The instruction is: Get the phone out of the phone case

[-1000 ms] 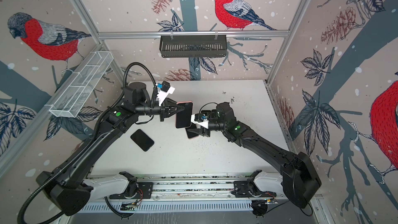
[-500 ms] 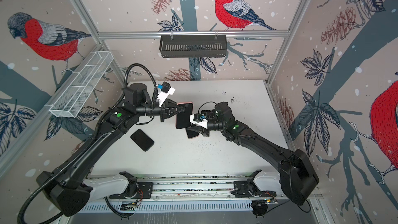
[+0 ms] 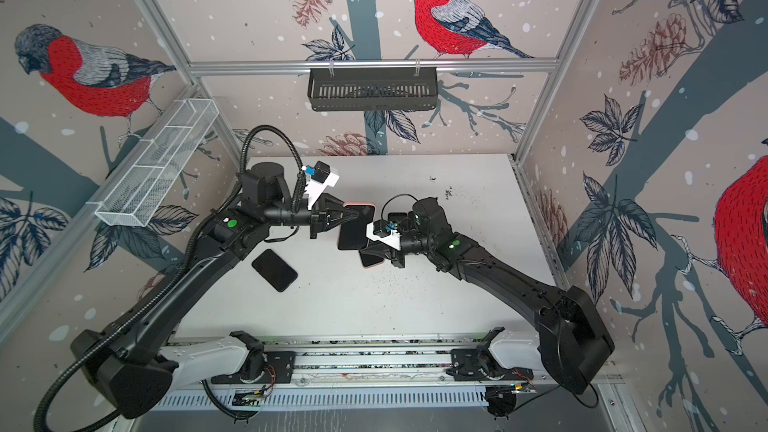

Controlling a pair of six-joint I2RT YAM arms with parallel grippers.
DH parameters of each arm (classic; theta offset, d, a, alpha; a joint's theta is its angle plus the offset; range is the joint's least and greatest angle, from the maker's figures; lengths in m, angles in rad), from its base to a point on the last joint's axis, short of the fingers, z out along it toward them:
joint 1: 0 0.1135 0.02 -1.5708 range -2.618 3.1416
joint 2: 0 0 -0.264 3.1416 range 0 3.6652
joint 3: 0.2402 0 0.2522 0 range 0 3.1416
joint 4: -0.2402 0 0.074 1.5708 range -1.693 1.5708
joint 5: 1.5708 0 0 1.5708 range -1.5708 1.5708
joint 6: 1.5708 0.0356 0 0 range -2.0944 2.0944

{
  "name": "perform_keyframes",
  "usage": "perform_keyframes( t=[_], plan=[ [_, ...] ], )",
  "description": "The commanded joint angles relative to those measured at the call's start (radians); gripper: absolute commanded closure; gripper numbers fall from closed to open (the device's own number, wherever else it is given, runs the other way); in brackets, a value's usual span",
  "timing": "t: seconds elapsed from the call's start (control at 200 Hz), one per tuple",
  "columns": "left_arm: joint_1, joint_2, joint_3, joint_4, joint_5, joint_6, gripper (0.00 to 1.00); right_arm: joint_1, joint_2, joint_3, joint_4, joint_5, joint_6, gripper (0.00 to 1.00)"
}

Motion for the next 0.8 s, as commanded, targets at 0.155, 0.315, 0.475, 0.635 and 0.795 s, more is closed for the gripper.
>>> perform_keyframes(
  t=[0.155, 0.315, 0.475, 0.635, 0.795],
  plan=[
    [-0.004, 0.002, -0.045, 0.193, 0.027, -0.149, 1.00, 0.027, -0.022, -0.027, 0.126, 0.037, -0.073, 0.97],
    [-0.003, 0.040, -0.043, 0.279, 0.005, -0.280, 1.00, 0.091, -0.029, -0.060, 0.195, 0.216, -0.152, 0.98],
    [-0.004, 0.084, -0.032, 0.352, 0.030, -0.388, 1.00, 0.117, -0.079, -0.115, 0.338, 0.424, -0.157, 0.98],
    [0.003, 0.071, -0.034, 0.336, -0.024, -0.381, 1.00, 0.105, -0.145, -0.185, 0.411, 0.503, -0.093, 0.73],
    [0.068, 0.033, -0.076, 0.429, -0.068, -0.523, 1.00, 0.095, -0.247, -0.283, 0.425, 0.552, -0.020, 0.50]
  ],
)
